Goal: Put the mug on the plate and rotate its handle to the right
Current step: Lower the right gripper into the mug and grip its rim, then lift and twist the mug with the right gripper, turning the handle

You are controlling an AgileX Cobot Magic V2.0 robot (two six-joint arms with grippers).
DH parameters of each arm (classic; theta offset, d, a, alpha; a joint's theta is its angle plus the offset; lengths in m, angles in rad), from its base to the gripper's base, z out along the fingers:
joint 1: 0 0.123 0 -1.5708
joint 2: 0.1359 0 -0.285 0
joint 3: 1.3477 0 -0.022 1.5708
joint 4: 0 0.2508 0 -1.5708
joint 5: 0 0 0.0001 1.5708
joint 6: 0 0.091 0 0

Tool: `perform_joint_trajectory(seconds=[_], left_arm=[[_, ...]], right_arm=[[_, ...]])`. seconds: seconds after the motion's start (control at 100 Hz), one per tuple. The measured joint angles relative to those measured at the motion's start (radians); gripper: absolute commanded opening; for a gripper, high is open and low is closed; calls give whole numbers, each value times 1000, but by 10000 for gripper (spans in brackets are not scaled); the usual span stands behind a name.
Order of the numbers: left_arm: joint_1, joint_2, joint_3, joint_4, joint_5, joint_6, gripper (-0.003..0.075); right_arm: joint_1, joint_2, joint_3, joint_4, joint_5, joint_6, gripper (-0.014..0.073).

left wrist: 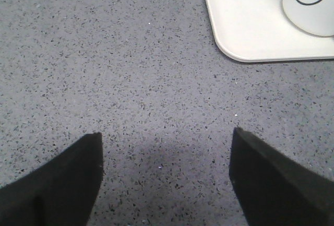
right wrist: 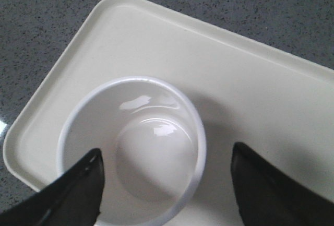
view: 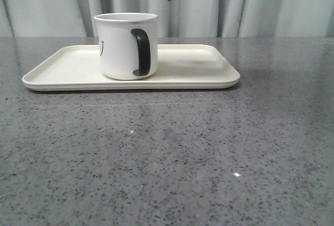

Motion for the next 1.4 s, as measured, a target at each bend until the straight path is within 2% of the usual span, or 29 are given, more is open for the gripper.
perform_joint_trajectory(seconds=[0.6,0.75,0.96,1.06,1.23,1.4], left_arm=[[0,0,0,0,0,0,493],[0,0,0,0,0,0,493],[0,0,0,1,0,0,493],[0,0,0,1,0,0,493],[0,0,0,3,0,0,493],[0,0,0,5,0,0,493]], right_arm=[[0,100,-16,-44,10,45,510],[0,110,-16,-46,12,46,388],[0,114,-16,-46,12,46,125],[0,114,-16,-48,3,48,39],[0,115,-25,-48,-3,48,-60],[0,119,-68,-52,28,19,-67]])
